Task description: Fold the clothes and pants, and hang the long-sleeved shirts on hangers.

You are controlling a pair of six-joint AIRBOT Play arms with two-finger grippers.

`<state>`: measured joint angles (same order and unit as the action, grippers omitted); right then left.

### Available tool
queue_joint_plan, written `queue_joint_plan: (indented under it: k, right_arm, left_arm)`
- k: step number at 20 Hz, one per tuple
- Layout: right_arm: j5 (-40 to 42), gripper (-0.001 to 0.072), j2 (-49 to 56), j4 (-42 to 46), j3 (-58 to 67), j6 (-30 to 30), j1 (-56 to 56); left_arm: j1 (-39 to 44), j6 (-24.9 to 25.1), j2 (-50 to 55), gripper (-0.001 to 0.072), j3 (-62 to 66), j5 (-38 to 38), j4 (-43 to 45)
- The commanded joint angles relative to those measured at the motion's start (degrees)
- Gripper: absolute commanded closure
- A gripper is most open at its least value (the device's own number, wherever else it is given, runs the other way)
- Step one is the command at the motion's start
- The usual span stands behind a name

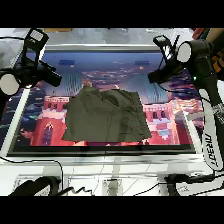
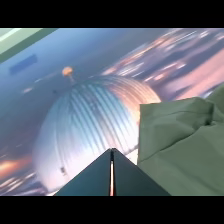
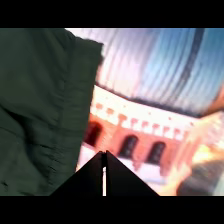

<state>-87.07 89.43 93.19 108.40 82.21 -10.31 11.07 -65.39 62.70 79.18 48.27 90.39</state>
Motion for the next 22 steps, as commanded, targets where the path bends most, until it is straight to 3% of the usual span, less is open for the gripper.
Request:
queue_joint_plan:
  k: [1, 3, 6, 7, 8, 10, 11, 17, 20, 22]
  right_arm:
    - [-6.27, 0.0686, 0.04, -2.45, -8.22, -2.91, 7.93]
    - [-11.45, 0.0686, 0.02, -13.75, -16.41, -5.31, 15.67]
    - [-14.12, 0.0686, 0.02, -38.29, -29.79, -13.73, 26.77]
    - [-13.42, 0.0685, 0.02, -40.92, -34.27, -14.64, 29.51]
    - [-11.89, 0.0667, 0.02, -39.82, -38.47, -14.88, 31.50]
    - [-7.96, 0.0490, 0.02, -36.50, -46.36, -16.31, 33.64]
    - [-6.03, 0.0457, 0.02, -36.13, -50.10, -18.03, 33.88]
    - [11.76, 0.0455, 0.02, -45.77, -68.50, -27.63, 33.35]
    - [17.16, 0.0455, 0.02, -48.68, -71.08, -27.96, 33.35]
    - [18.82, 0.0434, 0.02, -51.19, -71.32, -28.15, 33.35]
  left_arm:
    - [0.02, 0.13, 0.35, 0.0694, -0.02, 0.02, -2.21]
    - [0.02, 0.13, 0.55, 0.0694, -0.02, 0.00, -2.19]
    - [0.02, 0.11, 0.74, 0.0694, -0.02, 0.26, -2.21]
    - [0.02, 0.13, 0.72, 0.0694, -0.02, 1.36, -2.19]
    - [0.02, 0.13, 0.76, 0.0693, -0.02, 2.49, -2.21]
    - [0.02, 0.09, 0.96, 0.0685, -0.02, 4.02, -2.19]
    - [0.00, -0.50, 1.16, 0.0686, -0.02, 4.68, -2.19]
    - [-1.66, -0.70, 3.48, 0.0695, -0.09, 13.03, 0.68]
    - [-5.97, -0.76, 6.10, 0.0694, -0.13, 18.36, 1.92]
    - [-10.58, -3.72, 8.63, 0.0694, -0.17, 23.67, 1.51]
